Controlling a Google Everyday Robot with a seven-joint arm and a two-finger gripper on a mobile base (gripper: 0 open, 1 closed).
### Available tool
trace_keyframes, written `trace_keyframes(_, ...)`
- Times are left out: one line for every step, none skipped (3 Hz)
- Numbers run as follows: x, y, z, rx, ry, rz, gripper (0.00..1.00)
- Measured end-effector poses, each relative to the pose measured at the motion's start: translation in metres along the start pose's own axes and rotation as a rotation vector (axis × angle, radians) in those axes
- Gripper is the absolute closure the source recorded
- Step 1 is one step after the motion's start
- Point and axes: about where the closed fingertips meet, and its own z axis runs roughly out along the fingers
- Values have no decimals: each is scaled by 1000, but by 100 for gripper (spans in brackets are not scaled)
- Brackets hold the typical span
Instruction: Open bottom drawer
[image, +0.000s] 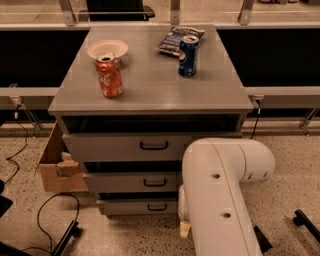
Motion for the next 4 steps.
trace_keyframes(-4, -18, 22, 26, 18, -12, 0)
trace_keyframes(-9, -30, 39, 36, 26, -20, 18)
trace_keyframes(-9, -35, 46, 40, 27, -17, 41)
trace_keyframes(6, -28, 23, 59, 34, 25, 64)
